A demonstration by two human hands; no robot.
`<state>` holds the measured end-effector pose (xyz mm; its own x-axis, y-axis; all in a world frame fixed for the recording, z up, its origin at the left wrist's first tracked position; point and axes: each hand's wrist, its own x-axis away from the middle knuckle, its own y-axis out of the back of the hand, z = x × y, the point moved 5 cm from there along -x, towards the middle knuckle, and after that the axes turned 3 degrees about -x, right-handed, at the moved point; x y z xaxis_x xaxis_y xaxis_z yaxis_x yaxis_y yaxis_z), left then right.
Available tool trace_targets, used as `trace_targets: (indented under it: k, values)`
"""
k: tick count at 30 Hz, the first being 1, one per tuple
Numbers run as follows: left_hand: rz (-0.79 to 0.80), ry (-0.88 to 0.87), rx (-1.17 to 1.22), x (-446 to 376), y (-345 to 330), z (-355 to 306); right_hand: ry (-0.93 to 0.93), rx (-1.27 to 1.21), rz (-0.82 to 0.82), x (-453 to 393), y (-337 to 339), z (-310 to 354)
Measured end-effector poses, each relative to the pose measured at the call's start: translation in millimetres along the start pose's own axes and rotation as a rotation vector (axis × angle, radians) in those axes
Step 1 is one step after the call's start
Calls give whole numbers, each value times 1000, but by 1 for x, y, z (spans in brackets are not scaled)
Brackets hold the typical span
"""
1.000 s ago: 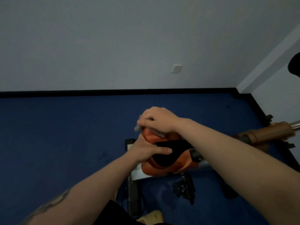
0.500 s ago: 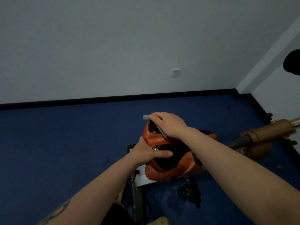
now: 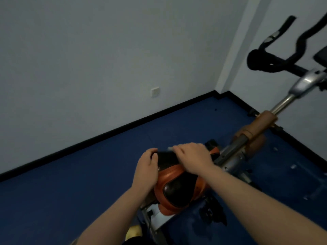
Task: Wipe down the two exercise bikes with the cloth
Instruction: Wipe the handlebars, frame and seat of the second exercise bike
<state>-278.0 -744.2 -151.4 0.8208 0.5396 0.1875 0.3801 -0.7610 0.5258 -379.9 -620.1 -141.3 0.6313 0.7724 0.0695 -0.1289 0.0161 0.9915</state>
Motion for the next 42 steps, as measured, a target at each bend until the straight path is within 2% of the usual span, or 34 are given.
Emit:
trace_targets:
  k: [2, 4, 8, 10, 13, 15, 17, 19, 22, 25, 29, 33, 38, 42]
  values:
    - [38, -85, -60, -8, 1, -3, -183, 147, 26, 5, 3, -37]
    - [75, -183, -123, -17, -3, -13, -293, 182, -28, 11, 6, -33]
    - [209, -362, -250, -27, -16, -34, -173, -124, -265, 25, 0, 7]
    - [278, -429, -369, -32, -19, -34, -195, -98, -254, 25, 1, -20]
    - [347, -505, -544, -34, -23, -31, -477, -78, -152, 21, -4, -55]
    - [362, -511, -579, -35, -24, -32, -603, -135, -175, 24, -8, -36]
    - [360, -517, -594, -35, -25, -32, -573, -146, -188, 31, -12, -9]
    - [358, -504, -581, -36, -24, -32, -545, -180, -188, 33, -7, -14]
    - [333, -476, -537, -35, -23, -31, -796, -421, -188, 25, -18, -63]
    - [310, -481, -517, -34, -21, -31, -1021, -465, -250, 28, -23, -52]
    - [307, -510, -511, -34, -21, -31, -1046, -459, -258, 37, -32, -24]
    - [319, -509, -504, -35, -21, -29, -1248, -529, -303, 24, -23, -51]
    - [327, -530, -504, -36, -22, -28, -1196, -441, -235, 37, -21, -17]
    - [336, -537, -486, -35, -22, -30, -1251, -504, -253, 28, -22, -41]
